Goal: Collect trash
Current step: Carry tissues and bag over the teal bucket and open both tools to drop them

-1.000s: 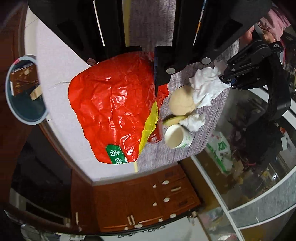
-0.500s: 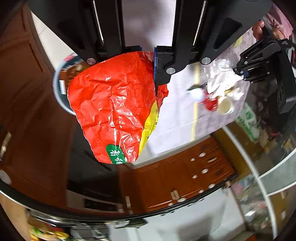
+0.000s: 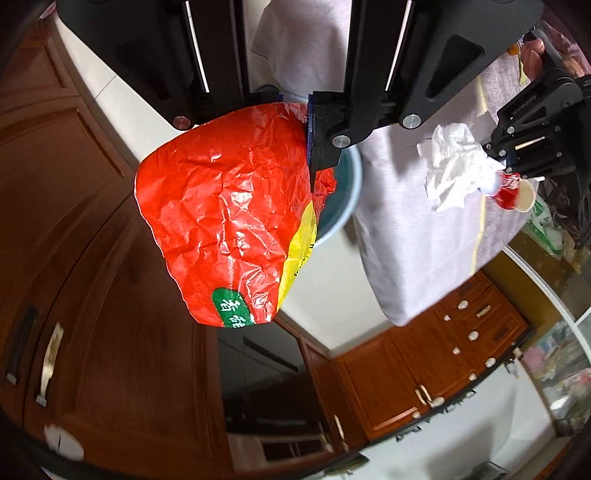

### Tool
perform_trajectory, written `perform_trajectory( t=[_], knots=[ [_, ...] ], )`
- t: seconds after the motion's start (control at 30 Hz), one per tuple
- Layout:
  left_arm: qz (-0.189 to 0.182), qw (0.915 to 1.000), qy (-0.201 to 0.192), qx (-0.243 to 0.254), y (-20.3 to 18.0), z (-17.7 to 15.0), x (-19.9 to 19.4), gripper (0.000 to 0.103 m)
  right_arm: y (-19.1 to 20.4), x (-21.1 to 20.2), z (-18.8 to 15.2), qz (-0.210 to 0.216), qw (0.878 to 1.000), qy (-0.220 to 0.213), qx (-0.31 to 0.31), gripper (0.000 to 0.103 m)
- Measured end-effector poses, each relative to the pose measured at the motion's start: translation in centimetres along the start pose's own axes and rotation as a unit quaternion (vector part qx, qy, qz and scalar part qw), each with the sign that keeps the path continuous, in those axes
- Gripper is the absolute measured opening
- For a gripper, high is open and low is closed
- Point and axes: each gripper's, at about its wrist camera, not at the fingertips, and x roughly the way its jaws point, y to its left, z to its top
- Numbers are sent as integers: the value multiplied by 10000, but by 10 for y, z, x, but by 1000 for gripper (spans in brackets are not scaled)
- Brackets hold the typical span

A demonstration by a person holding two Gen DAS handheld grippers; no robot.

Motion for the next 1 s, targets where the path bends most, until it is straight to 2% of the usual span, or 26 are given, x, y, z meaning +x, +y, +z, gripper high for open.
perform_trajectory(
  t=[0.17,0.23,0.27,0.33,0.47,0.63,0.73,0.8,0.83,0.87,0.93,1.0],
  knots=[
    [-70,9997,204,97,-9,21,37,5,-15,36,5,44,9991,409,128,10],
    [-113,9996,247,105,-11,27,48,5,-19,51,5,106,9979,619,178,16],
    [-137,9995,274,91,-12,31,54,5,-22,57,6,157,9970,726,225,22],
    [-179,9993,325,74,-12,36,64,5,-27,69,7,240,9952,868,370,49],
    [-246,9987,422,138,-15,43,81,5,-32,76,12,228,9948,876,471,61],
    [-388,9979,488,200,-25,49,101,5,-43,70,16,9,9960,753,478,73],
    [-477,9972,510,278,-32,51,108,5,-50,63,19,-64,9960,684,563,75],
    [-545,9966,524,340,-38,54,111,7,-54,59,21,-140,9960,628,623,81],
    [-598,9961,548,349,-39,54,113,11,-56,56,21,-169,9958,609,667,85],
    [-632,9957,577,351,-41,55,114,31,-57,55,22,-173,9955,609,699,86],
    [-591,9964,466,381,-41,55,110,63,-59,53,22,-179,9946,652,791,87],
    [-522,9973,238,456,-43,54,105,70,-58,51,22,-175,9945,663,794,87]
  ],
)
